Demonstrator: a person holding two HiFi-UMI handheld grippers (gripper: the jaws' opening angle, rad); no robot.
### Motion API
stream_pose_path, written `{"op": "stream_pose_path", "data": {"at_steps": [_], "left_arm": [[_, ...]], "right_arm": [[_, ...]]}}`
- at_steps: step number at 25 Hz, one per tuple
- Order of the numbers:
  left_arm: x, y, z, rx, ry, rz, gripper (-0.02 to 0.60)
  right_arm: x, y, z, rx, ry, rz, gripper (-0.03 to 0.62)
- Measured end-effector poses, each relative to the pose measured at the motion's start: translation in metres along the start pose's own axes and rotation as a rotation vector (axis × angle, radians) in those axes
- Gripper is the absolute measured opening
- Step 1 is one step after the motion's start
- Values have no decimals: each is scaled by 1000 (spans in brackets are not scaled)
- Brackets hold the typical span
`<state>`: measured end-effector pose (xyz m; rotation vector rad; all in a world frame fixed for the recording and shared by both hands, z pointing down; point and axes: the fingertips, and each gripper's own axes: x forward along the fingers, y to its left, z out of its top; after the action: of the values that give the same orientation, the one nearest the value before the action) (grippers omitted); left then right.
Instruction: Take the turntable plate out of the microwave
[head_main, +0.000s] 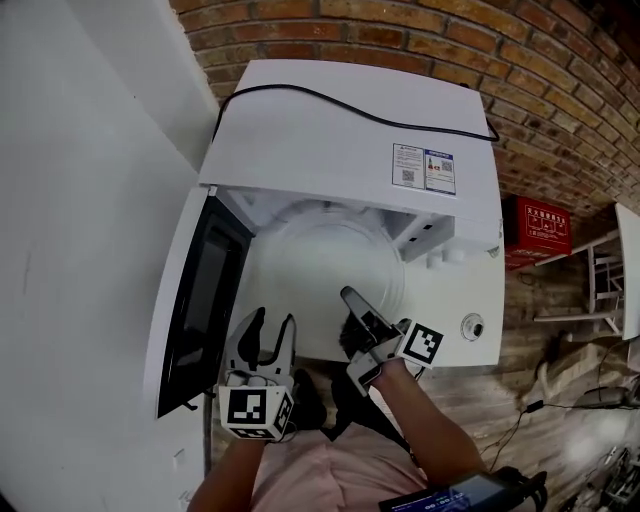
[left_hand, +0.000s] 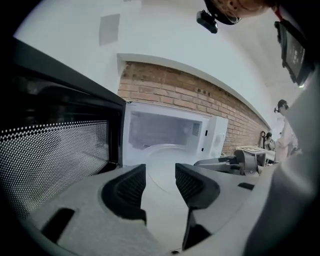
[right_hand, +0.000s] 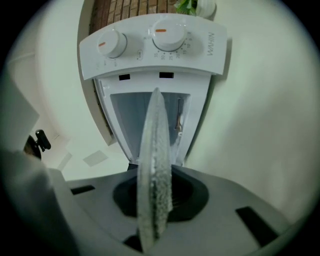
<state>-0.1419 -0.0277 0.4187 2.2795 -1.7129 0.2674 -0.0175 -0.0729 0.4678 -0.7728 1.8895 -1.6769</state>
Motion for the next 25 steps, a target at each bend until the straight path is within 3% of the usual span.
{"op": "stream_pose_path", "data": {"at_steps": [8, 25], "left_arm": [[-21, -9, -10, 15, 10, -62, 192], [-22, -25, -39, 40, 73, -124, 192]], "right_arm": [[-30, -3, -24, 19, -50, -41, 28], [-63, -49, -31, 92, -81, -195, 28]]}}
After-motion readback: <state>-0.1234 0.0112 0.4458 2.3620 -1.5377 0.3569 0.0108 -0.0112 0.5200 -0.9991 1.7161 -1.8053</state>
